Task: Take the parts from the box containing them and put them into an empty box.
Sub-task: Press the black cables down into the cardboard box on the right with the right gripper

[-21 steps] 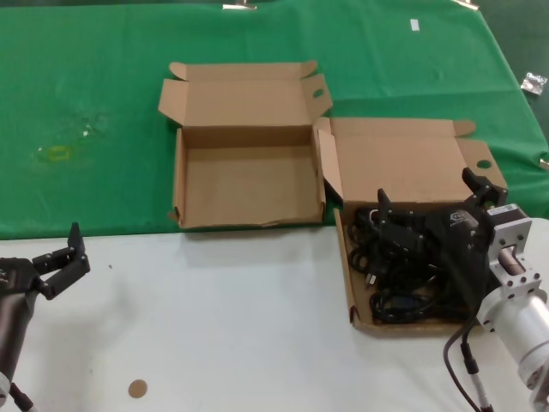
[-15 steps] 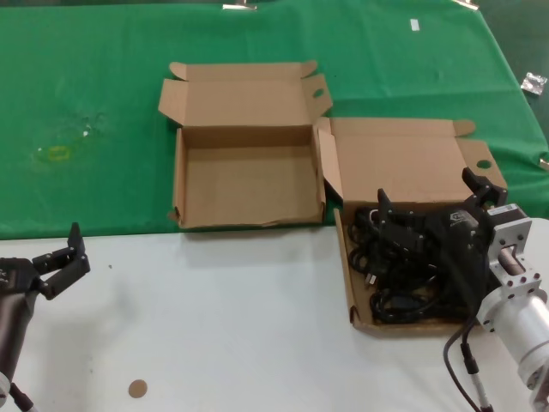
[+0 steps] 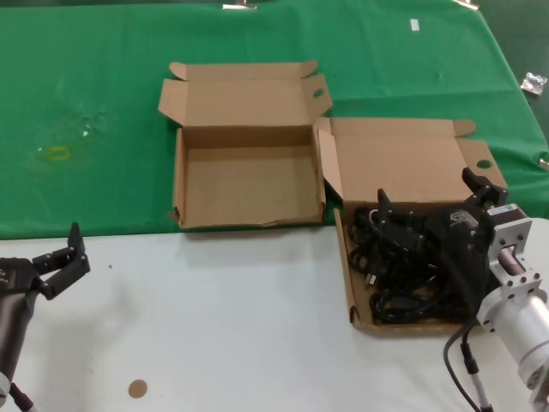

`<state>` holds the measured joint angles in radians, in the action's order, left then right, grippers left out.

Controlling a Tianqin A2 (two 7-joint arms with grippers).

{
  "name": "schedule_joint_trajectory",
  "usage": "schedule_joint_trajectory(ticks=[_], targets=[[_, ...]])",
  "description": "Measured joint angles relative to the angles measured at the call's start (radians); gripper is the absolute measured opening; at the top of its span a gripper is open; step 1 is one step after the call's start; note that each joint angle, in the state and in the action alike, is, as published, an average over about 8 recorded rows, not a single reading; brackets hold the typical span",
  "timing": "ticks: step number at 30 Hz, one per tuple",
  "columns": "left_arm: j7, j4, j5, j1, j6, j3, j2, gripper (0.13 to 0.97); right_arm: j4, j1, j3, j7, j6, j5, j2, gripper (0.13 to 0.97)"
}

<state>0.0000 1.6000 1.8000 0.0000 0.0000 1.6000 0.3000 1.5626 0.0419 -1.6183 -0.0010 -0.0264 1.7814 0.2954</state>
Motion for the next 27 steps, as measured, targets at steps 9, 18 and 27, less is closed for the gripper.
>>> schedule_joint_trajectory(ticks=[9,18,27], targets=[[0.0,0.0,0.0,0.0,0.0,0.0,0.0,0.966,0.0,0.0,0.0,0.0,0.0,0.0,0.0,0.966],[0.0,0.0,0.0,0.0,0.0,0.0,0.0,0.966,0.0,0.0,0.0,0.0,0.0,0.0,0.0,0.966],[0.0,0.0,0.0,0.0,0.0,0.0,0.0,0.966,0.0,0.0,0.0,0.0,0.0,0.0,0.0,0.966]])
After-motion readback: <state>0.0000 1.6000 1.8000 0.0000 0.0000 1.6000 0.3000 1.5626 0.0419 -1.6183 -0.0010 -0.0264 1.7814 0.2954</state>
